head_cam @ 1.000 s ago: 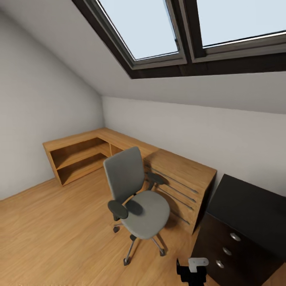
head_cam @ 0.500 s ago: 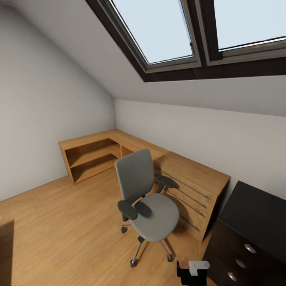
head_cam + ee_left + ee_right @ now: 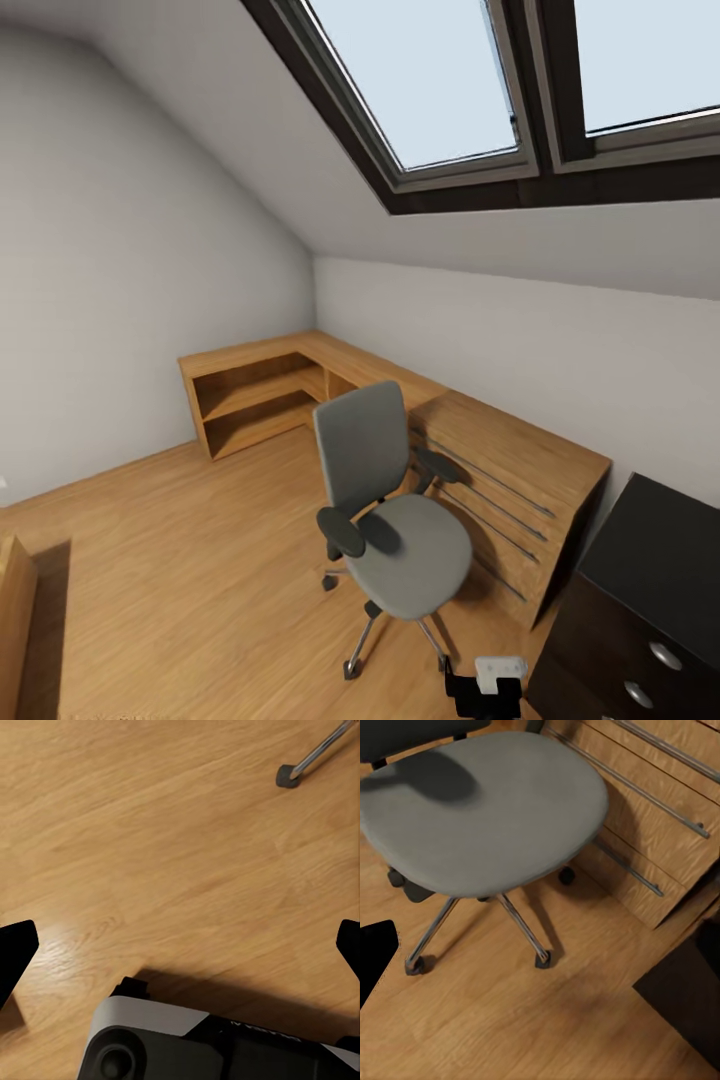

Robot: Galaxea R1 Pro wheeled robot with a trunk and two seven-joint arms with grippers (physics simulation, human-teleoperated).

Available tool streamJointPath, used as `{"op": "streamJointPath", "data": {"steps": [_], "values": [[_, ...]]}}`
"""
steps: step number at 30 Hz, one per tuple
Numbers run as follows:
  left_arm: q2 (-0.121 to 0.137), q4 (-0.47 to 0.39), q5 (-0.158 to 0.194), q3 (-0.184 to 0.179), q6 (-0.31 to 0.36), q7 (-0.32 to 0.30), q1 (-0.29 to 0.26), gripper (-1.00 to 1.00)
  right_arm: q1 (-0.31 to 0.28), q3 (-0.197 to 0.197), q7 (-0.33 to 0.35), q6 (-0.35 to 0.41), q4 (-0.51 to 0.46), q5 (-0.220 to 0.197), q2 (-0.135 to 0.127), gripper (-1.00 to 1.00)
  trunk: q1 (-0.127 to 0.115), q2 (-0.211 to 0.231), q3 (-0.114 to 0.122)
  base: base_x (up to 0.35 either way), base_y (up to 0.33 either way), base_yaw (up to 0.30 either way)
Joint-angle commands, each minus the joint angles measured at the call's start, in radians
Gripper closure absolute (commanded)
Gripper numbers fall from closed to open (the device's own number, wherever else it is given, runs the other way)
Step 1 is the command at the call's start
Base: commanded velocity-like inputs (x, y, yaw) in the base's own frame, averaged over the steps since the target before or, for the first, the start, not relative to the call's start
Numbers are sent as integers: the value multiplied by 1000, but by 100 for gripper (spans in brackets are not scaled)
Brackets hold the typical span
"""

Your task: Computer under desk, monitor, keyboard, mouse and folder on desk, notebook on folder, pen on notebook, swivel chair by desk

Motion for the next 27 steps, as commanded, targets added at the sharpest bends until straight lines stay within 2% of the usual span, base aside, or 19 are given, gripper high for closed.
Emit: {"op": "streamJointPath", "data": {"steps": [1,8,17,27], "values": [[0,0,9,-8,-6,6,-1,-100,0,9,-5,-3,2,-4,1,-100,0,-1,1,0,0,178],[0,0,7,-8,-14,6,-1,-100,0,9,-5,-2,2,-5,-1,-100,0,-1,9,0,0,214],[0,0,9,-8,-129,3,-1,-100,0,9,-5,-2,2,-5,-1,-100,0,-1,12,0,0,267],[0,1,8,-8,-144,0,-1,-100,0,9,-6,-2,1,-5,-1,-100,0,-1,12,0,0,286]]}}
